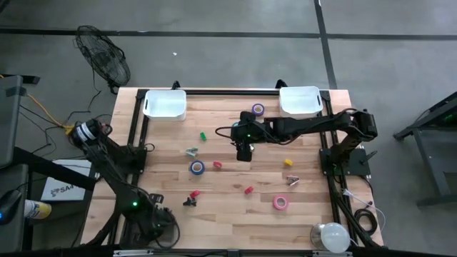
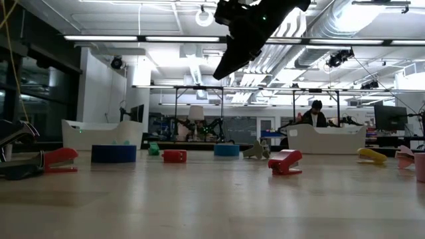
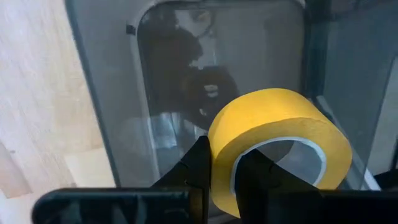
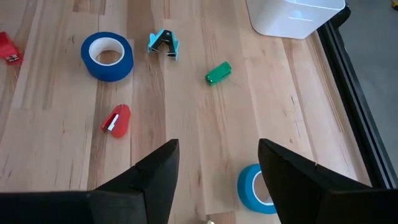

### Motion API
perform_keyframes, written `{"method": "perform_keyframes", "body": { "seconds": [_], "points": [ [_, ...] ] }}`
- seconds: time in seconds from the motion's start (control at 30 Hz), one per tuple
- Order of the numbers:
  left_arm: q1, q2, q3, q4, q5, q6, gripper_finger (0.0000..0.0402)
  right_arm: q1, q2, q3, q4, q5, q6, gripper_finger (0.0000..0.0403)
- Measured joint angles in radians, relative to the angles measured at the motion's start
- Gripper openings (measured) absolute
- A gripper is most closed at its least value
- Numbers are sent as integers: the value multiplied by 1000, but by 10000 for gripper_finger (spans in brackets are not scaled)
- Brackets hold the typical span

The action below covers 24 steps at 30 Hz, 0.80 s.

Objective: Pick and place Stapler, Stapler remover, tape
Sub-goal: Put the yellow tape into the black bin

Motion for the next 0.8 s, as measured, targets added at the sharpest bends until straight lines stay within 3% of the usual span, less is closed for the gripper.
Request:
{"method": "perform_keyframes", "body": {
  "seconds": [0.17,0.43,0.8],
  "points": [
    [41,7,0,29,-43,28,40,0,0,0,-5,0,0,211],
    [98,7,0,71,-74,-62,46,0,0,0,-33,0,0,212],
    [103,7,0,67,-62,-62,167,0,0,0,-37,0,-19,211]
  ]
}}
